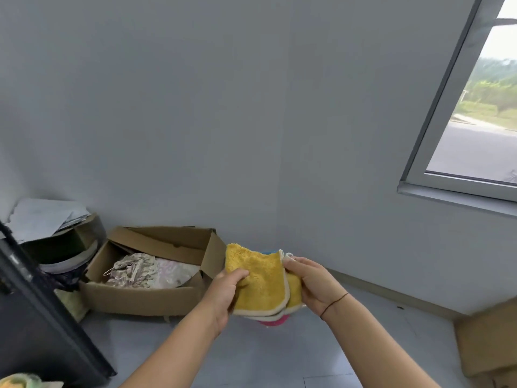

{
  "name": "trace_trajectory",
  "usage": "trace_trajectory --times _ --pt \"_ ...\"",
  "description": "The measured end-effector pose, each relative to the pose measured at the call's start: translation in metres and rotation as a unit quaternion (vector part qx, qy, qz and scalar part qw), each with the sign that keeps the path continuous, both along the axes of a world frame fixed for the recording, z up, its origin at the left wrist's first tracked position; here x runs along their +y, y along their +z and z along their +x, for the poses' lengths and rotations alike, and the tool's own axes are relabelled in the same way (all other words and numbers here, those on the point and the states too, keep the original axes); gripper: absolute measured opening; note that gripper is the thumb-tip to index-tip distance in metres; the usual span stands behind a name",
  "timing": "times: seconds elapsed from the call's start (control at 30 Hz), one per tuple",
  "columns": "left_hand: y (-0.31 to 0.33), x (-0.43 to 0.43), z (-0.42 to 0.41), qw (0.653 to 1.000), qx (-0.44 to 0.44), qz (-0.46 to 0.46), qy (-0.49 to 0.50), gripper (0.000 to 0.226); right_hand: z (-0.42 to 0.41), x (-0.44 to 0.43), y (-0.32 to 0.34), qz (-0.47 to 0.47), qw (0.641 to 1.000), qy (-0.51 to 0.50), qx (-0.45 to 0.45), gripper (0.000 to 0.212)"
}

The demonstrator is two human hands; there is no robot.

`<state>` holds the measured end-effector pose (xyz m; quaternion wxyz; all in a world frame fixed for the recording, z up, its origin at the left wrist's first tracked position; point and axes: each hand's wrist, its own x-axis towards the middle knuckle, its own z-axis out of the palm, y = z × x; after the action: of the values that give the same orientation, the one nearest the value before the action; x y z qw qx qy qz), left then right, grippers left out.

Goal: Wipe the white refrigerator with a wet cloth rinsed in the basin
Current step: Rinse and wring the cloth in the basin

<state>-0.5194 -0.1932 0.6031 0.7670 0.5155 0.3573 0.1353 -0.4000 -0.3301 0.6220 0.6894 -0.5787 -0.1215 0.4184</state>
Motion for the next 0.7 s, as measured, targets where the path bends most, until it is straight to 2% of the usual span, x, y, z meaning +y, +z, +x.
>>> trace_trajectory --times 0.1,0.2,0.33,0.43,0.7 --pt "-0.005 0.026 0.046 1.000 0.008 0.019 -0.004 0.011 0.046 0.034 -0.013 -0.035 0.999 0.018 0.008 0.036" --pt "-0.011 0.053 0.087 0.999 0.006 0.046 -0.008 0.008 0.087 0.066 -0.033 -0.048 0.998 -0.027 -0.004 0.014" --pt "-0.028 0.099 0.141 0.998 0.022 0.057 -0.013 0.016 0.139 0.114 -0.057 -0.043 0.993 -0.112 0.010 0.028" --pt "-0.044 0.144 0.185 0.998 0.027 0.051 -0.026 0.022 0.180 0.155 -0.068 -0.044 0.989 -0.138 -0.006 0.025" --pt "-0.065 0.238 0.302 0.998 0.024 0.028 -0.060 0.017 0.285 0.241 -0.084 -0.045 0.983 -0.178 -0.030 0.031"
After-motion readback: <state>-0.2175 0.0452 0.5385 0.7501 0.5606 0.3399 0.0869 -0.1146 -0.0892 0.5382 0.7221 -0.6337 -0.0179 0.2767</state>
